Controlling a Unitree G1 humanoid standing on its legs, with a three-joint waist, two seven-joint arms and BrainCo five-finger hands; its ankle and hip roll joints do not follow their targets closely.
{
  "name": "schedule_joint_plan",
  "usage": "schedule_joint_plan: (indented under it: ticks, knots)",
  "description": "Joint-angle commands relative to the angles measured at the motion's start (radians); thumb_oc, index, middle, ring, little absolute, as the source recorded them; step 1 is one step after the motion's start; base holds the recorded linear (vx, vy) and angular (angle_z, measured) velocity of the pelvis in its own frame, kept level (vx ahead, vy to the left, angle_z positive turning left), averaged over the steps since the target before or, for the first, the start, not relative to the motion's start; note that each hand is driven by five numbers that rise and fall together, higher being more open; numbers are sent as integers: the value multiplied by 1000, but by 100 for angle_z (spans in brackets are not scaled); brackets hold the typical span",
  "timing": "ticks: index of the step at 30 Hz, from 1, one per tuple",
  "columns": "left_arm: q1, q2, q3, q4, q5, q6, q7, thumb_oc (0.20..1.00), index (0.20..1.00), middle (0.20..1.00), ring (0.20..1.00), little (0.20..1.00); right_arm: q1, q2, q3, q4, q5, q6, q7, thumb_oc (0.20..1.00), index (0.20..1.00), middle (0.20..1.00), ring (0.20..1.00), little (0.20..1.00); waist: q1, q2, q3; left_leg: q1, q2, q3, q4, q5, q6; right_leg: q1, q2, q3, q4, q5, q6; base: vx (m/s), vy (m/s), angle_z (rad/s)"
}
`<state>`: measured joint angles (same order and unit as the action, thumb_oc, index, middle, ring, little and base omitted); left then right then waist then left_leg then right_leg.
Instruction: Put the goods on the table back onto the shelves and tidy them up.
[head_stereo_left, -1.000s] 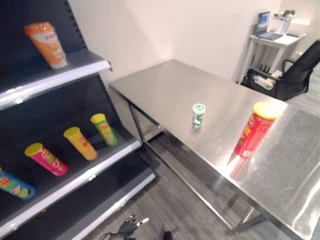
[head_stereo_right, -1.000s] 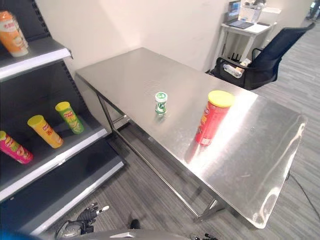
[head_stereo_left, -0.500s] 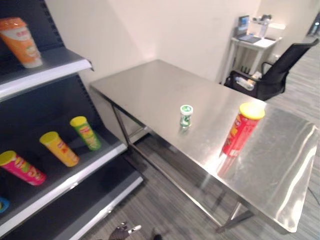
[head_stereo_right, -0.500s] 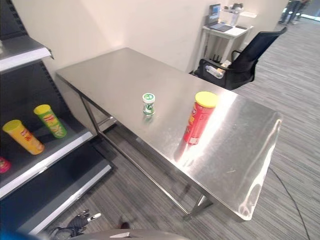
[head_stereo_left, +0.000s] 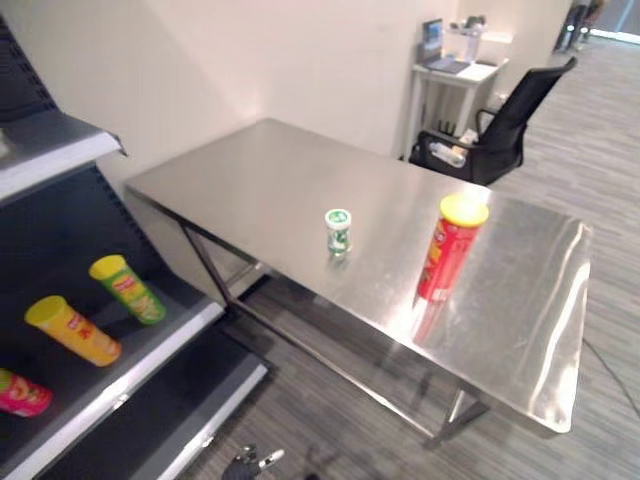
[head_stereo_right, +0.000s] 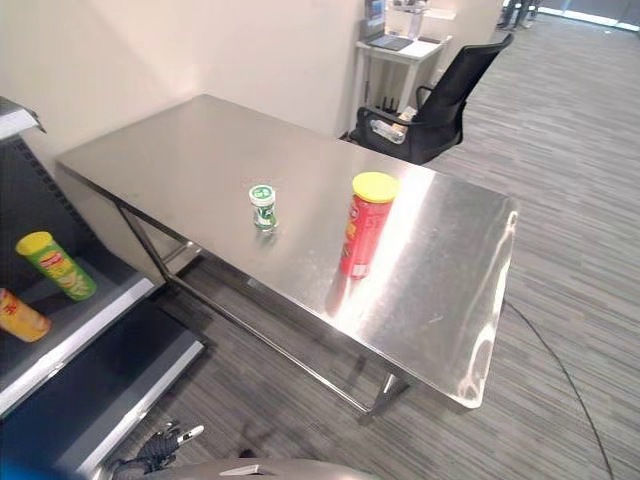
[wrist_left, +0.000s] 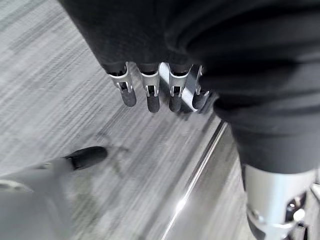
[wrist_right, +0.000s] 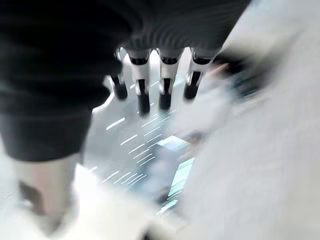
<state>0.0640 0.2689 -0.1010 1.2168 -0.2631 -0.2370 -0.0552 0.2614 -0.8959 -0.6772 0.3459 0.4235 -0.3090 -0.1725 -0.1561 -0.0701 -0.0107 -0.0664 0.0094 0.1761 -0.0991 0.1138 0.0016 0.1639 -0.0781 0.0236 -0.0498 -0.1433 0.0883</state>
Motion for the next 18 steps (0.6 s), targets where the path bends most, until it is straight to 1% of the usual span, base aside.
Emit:
schedule_joint_plan:
  ticks: [1, 5, 6, 7, 8, 9, 10, 11, 12, 13, 14, 16, 18]
  knots:
    - [-77, 25, 5, 32, 23, -19, -5, 1000, 1000, 1000, 1000, 1000, -81, -66, 44, -99, -80, -72, 18, 1000, 1000, 1000, 1000, 1000, 61, -14, 12, 105, 27, -13, 12, -152, -55, -88, -33, -80, -36, 162, 67, 33, -26, 12]
    - [-61, 33, -13, 1, 22, -17, -27, 1000, 1000, 1000, 1000, 1000, -185, -139, 161, -225, -58, -78, 104, 1000, 1000, 1000, 1000, 1000, 95, -17, 7, 106, 27, -29, 12, -141, -61, -70, -29, -105, -36, 152, 58, 28, -25, 31]
    - [-60, 33, -11, 1, 22, -17, -27, 1000, 1000, 1000, 1000, 1000, -189, -140, 166, -223, -57, -77, 105, 1000, 1000, 1000, 1000, 1000, 92, -17, 7, 106, 27, -30, 12, -141, -61, -69, -29, -106, -36, 152, 58, 22, -32, 33]
    - [-47, 33, -18, -15, 11, -16, -33, 1000, 1000, 1000, 1000, 1000, -230, -157, 212, -229, -11, -80, 141, 1000, 1000, 1000, 1000, 1000, 107, -19, 7, 106, 27, -43, 12, -136, -64, -58, -29, -123, -36, 147, 54, 17, -27, 29]
    - [-44, 31, -19, -13, 2, -15, -35, 1000, 1000, 1000, 1000, 1000, -249, -155, 242, -229, 25, -79, 161, 1000, 1000, 1000, 1000, 1000, 117, -20, 6, 106, 26, -47, 12, -134, -65, -55, -28, -128, -36, 147, 53, 27, -39, 25]
    - [-35, 32, -20, -12, 0, -16, -38, 1000, 1000, 1000, 1000, 1000, -267, -152, 279, -238, 65, -71, 206, 1000, 1000, 1000, 1000, 1000, 125, -21, 6, 107, 25, -51, 12, -133, -66, -50, -28, -136, -37, 145, 51, 23, -25, 23]
    - [-30, 32, -22, -11, 0, -16, -44, 1000, 1000, 1000, 1000, 1000, -274, -159, 310, -242, 78, -64, 232, 1000, 1000, 1000, 1000, 1000, 129, -22, 6, 107, 25, -54, 12, -132, -68, -48, -28, -142, -37, 144, 51, 17, -22, 23]
    - [-29, 31, -19, -11, 0, -16, -44, 1000, 1000, 1000, 1000, 1000, -279, -160, 315, -240, 79, -64, 233, 1000, 1000, 1000, 1000, 1000, 126, -21, 5, 107, 25, -55, 12, -132, -68, -47, -28, -143, -37, 144, 51, 25, -26, 22]
    - [-19, 30, -22, -4, -1, -13, -53, 1000, 1000, 1000, 1000, 1000, -298, -189, 375, -244, 95, -47, 276, 1000, 1000, 1000, 1000, 1000, 139, -24, 7, 109, 24, -64, 12, -129, -70, -42, -28, -154, -37, 142, 49, 20, -17, 13]
    - [-18, 30, -20, -5, -1, -13, -53, 1000, 1000, 1000, 1000, 1000, -301, -190, 377, -242, 96, -48, 277, 1000, 1000, 1000, 1000, 1000, 137, -24, 7, 109, 24, -65, 12, -129, -70, -42, -28, -155, -37, 142, 49, 38, -30, 13]
    - [-12, 27, -19, 1, -6, -12, -57, 1000, 1000, 1000, 1000, 1000, -310, -211, 397, -245, 116, -44, 293, 1000, 1000, 1000, 1000, 1000, 142, -26, 9, 109, 24, -73, 12, -126, -73, -39, -28, -163, -37, 142, 47, 25, -18, 19]
    - [-11, 23, -18, 7, -10, -13, -54, 1000, 1000, 1000, 1000, 1000, -314, -207, 389, -246, 171, -54, 303, 1000, 1000, 1000, 1000, 1000, 145, -27, 11, 105, 24, -81, 12, -124, -75, -37, -27, -172, -37, 140, 47, 25, -19, 18]
    - [-10, 22, -14, 14, -9, -13, -53, 1000, 1000, 1000, 1000, 1000, -299, -206, 390, -268, 200, -47, 331, 1000, 1000, 1000, 1000, 1000, 146, -29, 10, 103, 24, -85, 12, -123, -78, -34, -27, -181, -37, 138, 46, 17, -14, 16]
